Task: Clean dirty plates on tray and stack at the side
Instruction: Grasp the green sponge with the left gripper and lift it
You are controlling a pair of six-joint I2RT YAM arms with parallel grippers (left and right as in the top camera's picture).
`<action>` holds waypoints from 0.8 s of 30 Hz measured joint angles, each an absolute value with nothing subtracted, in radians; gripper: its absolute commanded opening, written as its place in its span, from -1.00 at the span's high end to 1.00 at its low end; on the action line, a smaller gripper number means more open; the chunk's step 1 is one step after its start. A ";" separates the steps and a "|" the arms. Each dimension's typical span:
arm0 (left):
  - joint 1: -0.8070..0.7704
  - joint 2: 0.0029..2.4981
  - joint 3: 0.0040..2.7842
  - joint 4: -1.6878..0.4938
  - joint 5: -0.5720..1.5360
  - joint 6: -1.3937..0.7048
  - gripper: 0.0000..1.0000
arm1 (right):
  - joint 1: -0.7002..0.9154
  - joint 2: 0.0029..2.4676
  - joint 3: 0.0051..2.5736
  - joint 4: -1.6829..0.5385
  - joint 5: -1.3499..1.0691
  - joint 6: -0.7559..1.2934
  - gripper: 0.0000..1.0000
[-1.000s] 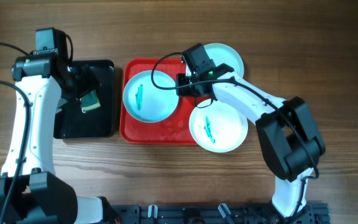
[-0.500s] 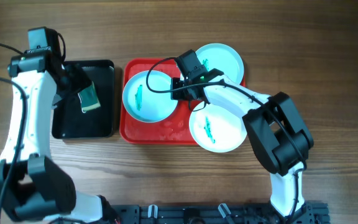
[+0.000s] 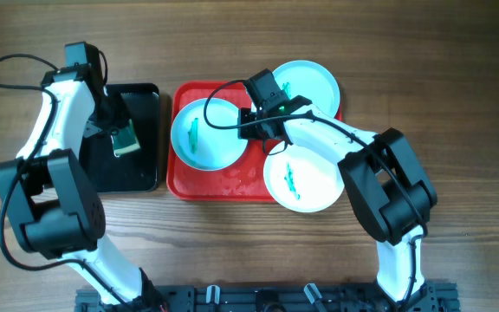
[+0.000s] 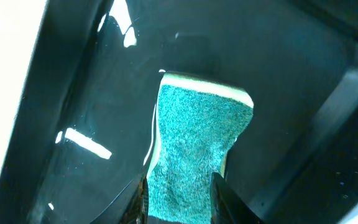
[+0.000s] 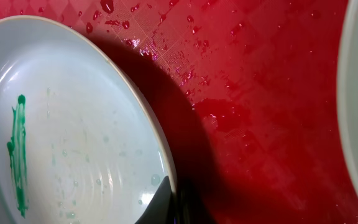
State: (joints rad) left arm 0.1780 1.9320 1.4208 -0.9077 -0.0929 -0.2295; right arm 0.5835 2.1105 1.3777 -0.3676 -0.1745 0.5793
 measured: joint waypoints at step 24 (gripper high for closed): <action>0.157 2.029 1.414 -0.850 -0.055 -0.121 0.92 | 0.583 2.111 1.378 -0.367 -0.175 0.579 0.91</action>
